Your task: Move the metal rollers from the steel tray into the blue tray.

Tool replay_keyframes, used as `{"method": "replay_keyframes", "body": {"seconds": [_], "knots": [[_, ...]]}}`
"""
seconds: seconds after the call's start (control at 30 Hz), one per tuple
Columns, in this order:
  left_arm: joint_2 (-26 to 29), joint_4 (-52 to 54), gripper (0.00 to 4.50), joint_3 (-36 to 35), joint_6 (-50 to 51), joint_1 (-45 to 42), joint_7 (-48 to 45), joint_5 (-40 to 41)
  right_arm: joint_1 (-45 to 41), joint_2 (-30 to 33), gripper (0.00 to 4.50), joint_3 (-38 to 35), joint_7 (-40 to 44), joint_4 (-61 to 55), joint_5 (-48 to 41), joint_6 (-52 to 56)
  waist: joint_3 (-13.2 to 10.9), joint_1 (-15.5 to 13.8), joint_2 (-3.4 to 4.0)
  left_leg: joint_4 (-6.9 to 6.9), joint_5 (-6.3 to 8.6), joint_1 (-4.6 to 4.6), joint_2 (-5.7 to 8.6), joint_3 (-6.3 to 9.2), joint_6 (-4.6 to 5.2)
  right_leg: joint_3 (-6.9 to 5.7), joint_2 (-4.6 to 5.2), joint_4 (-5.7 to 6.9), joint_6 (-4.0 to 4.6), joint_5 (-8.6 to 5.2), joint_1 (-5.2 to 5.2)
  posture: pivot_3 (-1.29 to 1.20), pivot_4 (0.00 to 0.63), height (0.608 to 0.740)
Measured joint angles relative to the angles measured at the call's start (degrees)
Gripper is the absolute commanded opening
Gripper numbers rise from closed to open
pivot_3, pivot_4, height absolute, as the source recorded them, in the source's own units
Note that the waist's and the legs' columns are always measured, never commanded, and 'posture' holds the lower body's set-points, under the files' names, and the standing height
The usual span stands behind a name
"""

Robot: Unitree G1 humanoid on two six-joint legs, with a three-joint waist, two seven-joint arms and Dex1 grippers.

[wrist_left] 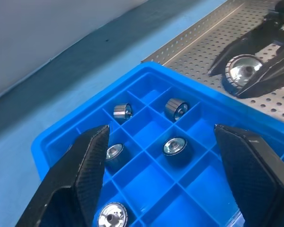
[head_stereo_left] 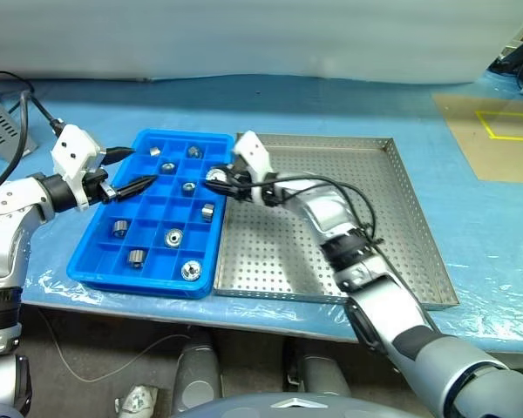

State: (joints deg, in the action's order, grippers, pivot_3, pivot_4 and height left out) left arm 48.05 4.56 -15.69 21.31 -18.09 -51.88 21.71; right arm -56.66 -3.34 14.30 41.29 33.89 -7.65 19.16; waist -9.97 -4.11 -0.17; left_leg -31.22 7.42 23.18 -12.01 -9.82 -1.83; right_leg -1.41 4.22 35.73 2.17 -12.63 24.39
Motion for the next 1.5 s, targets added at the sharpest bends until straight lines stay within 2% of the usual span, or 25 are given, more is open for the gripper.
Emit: {"method": "replay_keyframes", "body": {"seconds": [0.1, 0.27, 0.5, 0.73, 1.03, 1.3, 1.5], "knots": [[-0.23, 3.50, 3.72, -1.79, 1.37, 3.12, 2.17, 0.78, -5.00, -4.32, 1.81, 0.50, 0.52, 10.10, 1.23, -5.98, 0.00, -0.76, -0.02, 0.03, 0.02, 0.08, -0.01, 0.02, 0.01, -0.08, 0.00, -0.06, 0.08, -0.06, 0.02, 0.28, 0.150, 0.740], [-0.97, 8.15, 3.72, -9.68, 3.67, 9.76, 8.61, 0.94, -10.08, -5.33, 1.81, -0.13, 2.11, 24.51, 3.22, -13.25, -0.03, -2.76, -0.06, -0.01, 0.08, 0.23, -0.08, 0.09, 0.10, -0.22, 0.03, -0.09, 0.08, -0.06, 0.05, 0.35, 0.150, 0.740], [-3.04, 19.07, 3.72, -15.87, 8.64, 18.46, 12.30, 4.26, -14.74, -6.04, 1.81, -4.01, -1.21, 35.36, 3.99, -17.55, -0.05, -4.70, -0.04, 0.00, 0.07, 0.18, -0.40, 0.14, 0.07, -0.21, 0.00, 0.02, 0.09, -0.07, 0.11, 0.43, 0.150, 0.740], [-3.76, 21.93, 3.72, -17.91, 10.47, 21.02, 14.35, 6.15, -15.68, -6.28, 1.81, -5.83, -1.42, 38.68, 4.24, -18.04, -0.04, -6.24, -0.05, -0.03, 0.06, 0.43, -0.42, 0.14, 0.07, -0.19, -0.01, 0.04, 0.10, -0.07, 0.37, 0.44, 0.150, 0.740], [-4.94, 23.37, 3.72, -17.52, 10.83, 21.65, 14.86, 8.30, -15.68, -6.50, 1.81, -4.99, -0.02, 38.91, 5.04, -18.92, -0.03, -6.54, -0.06, -0.06, 0.06, 0.72, -0.30, 0.15, 0.06, -0.20, -0.03, 0.05, 0.10, -0.07, 0.68, 0.45, 0.150, 0.740], [-8.15, 27.53, 3.72, -17.89, 11.20, 26.51, 17.55, 8.88, -15.68, -6.54, 1.81, -4.57, 0.32, 38.90, 5.21, -19.19, -0.03, -7.23, -0.07, -0.06, 0.07, 0.80, -0.36, 0.32, 0.07, -0.22, -0.03, 0.03, 0.10, -0.07, 0.73, 0.58, 0.150, 0.740], [-12.59, 34.78, 3.72, -21.63, 12.44, 33.53, 22.26, 9.23, -15.69, -6.55, 1.81, -4.45, 1.14, 38.97, 5.24, -19.51, -0.03, -8.77, -0.06, -0.04, 0.07, 0.87, -0.40, 0.86, 0.08, -0.25, -0.04, -0.02, 0.09, -0.08, 0.73, 0.69, 0.150, 0.740]]}}
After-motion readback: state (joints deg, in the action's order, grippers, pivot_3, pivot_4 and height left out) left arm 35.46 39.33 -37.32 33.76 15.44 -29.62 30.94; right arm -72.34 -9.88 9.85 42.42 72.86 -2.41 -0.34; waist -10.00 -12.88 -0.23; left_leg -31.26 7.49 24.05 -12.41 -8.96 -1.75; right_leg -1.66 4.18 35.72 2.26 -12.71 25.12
